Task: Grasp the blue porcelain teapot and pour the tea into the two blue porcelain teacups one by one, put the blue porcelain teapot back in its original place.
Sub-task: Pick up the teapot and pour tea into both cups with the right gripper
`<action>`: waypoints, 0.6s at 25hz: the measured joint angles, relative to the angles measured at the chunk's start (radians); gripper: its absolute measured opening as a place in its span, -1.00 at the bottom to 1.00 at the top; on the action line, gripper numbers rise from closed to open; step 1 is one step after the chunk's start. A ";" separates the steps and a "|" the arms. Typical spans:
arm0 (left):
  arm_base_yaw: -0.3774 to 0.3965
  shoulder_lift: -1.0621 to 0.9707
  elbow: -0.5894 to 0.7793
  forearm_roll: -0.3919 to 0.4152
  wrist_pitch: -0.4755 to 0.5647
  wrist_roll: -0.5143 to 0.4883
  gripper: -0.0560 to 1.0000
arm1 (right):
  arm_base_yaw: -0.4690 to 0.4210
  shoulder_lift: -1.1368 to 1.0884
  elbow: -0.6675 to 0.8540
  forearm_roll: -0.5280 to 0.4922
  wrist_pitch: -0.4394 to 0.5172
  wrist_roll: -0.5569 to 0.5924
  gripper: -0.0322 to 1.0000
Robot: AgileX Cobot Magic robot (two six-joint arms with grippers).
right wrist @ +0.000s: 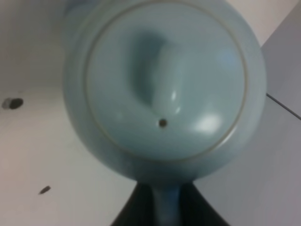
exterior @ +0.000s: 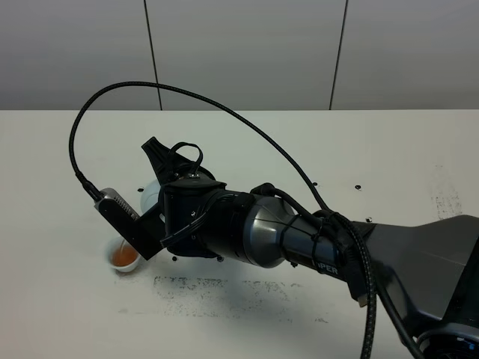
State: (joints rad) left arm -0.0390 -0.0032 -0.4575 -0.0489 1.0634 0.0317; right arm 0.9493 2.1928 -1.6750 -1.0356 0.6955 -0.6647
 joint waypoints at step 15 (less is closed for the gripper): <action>0.000 0.000 0.000 0.000 0.000 0.000 -0.04 | -0.001 0.000 0.000 -0.042 0.000 0.000 -0.85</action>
State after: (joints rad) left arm -0.0390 -0.0032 -0.4575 -0.0489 1.0634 0.0317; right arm 0.9481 2.1928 -1.6750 -1.0775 0.6955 -0.6647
